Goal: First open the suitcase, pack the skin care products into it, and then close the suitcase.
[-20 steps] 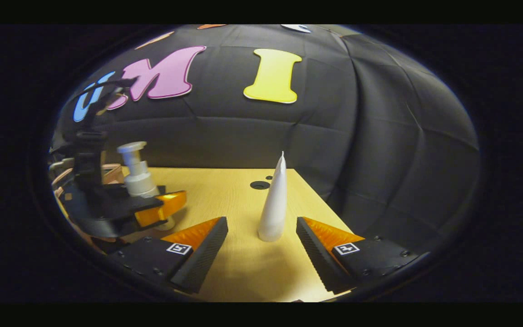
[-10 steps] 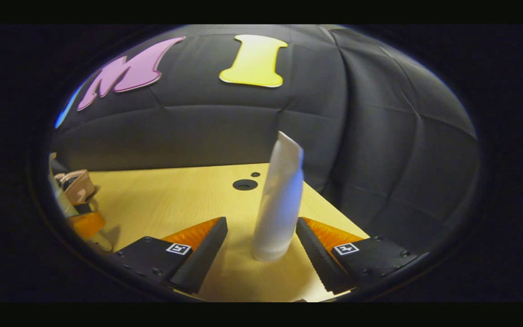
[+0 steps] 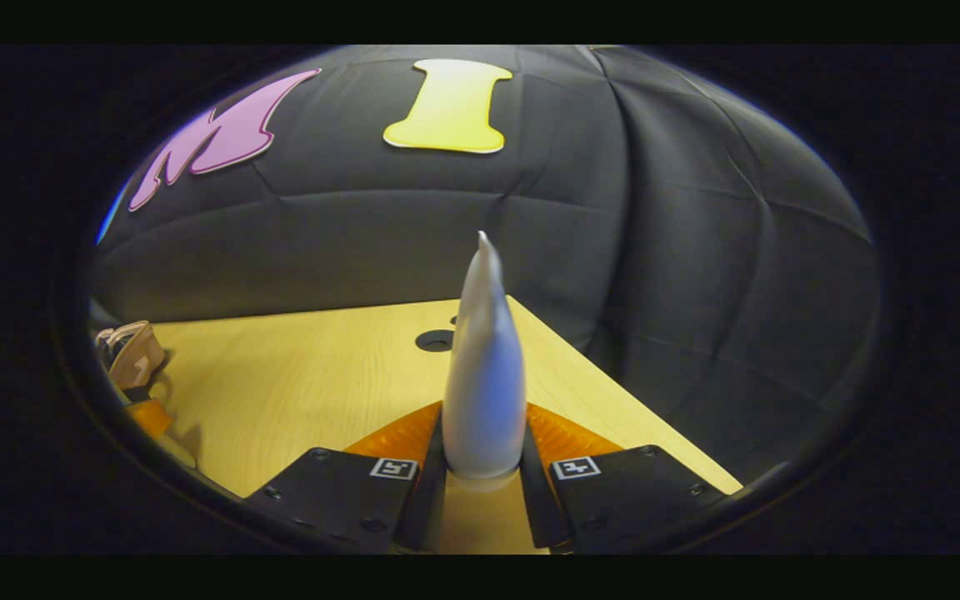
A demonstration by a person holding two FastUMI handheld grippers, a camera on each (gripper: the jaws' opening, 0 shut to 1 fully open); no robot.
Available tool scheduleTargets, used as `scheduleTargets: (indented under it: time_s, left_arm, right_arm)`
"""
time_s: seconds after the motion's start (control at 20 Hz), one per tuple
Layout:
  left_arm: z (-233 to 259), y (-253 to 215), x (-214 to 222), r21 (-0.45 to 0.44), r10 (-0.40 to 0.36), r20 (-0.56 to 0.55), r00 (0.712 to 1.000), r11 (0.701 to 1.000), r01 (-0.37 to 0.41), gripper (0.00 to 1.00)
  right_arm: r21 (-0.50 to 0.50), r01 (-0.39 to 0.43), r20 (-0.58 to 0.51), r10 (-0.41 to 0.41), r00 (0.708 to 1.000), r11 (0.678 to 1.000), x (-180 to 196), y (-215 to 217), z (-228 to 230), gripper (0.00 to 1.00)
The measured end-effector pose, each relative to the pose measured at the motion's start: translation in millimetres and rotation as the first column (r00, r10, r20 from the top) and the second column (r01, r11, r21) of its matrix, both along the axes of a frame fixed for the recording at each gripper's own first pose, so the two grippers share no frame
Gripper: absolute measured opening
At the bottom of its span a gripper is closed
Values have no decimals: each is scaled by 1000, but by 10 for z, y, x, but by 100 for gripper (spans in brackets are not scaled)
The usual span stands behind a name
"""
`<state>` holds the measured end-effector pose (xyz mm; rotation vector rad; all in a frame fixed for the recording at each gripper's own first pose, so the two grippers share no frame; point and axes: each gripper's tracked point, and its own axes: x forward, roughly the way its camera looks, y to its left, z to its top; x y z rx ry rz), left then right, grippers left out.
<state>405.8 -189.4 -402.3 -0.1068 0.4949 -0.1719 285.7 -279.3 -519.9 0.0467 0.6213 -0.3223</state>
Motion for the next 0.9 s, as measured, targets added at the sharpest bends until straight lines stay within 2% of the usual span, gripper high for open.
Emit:
scheduleTargets:
  time_s: [0.05,0.15,0.2,0.25,0.35,0.4,0.45,0.5,0.55,0.6,0.65,0.7,0.75,0.85,0.9]
  left_arm:
    - [6,11,3,-4,4,1,1000,1000,-4,63]
    - [13,59,9,-9,22,6,1000,1000,-22,63]
    - [12,74,-3,-12,26,4,1000,1000,-26,63]
    - [31,92,-4,-14,32,7,999,999,-32,63]
    - [173,119,-22,-31,36,24,999,999,-36,63]
    - [281,138,-30,-44,35,37,999,999,-33,60]
    - [394,166,-39,-53,35,45,998,998,-33,63]
    - [489,196,-62,-60,38,50,998,998,-35,67]
    - [607,235,-73,-73,40,54,998,997,-36,63]
    - [725,298,-91,-86,46,63,997,995,-40,63]
    - [854,373,-105,-97,54,73,996,994,-47,63]
    - [975,459,-127,-105,70,87,994,993,-61,63]
    - [1097,608,-153,-106,89,99,991,991,-78,63]
    - [1217,945,-218,-83,123,107,987,990,-114,63]
    - [1260,1136,-257,-67,140,103,985,989,-134,63]
  right_arm:
    - [-7,-25,7,25,1000,1000,11,30,12,35]
    - [-20,-71,16,72,997,997,18,124,45,37]
    - [-14,-85,20,85,996,996,17,175,78,33]
    - [-8,-96,34,96,995,995,18,236,152,37]
    - [-16,-120,76,121,990,993,47,333,382,36]
    - [-26,-136,99,138,985,990,65,396,523,41]
    - [-30,-154,118,156,981,988,60,472,656,36]
    - [-29,-169,136,171,976,985,66,553,773,36]
    - [-29,-185,147,188,971,982,44,645,882,36]
    - [-34,-203,167,206,964,979,41,741,1001,36]
    - [-40,-221,180,225,958,974,21,860,1114,36]
    - [-49,-239,193,244,950,970,14,972,1221,32]
    - [-56,-257,208,263,942,965,17,1089,1323,36]
    - [-37,-286,228,287,930,957,-23,1361,1468,36]
    - [-21,-296,235,293,927,955,-46,1491,1523,33]
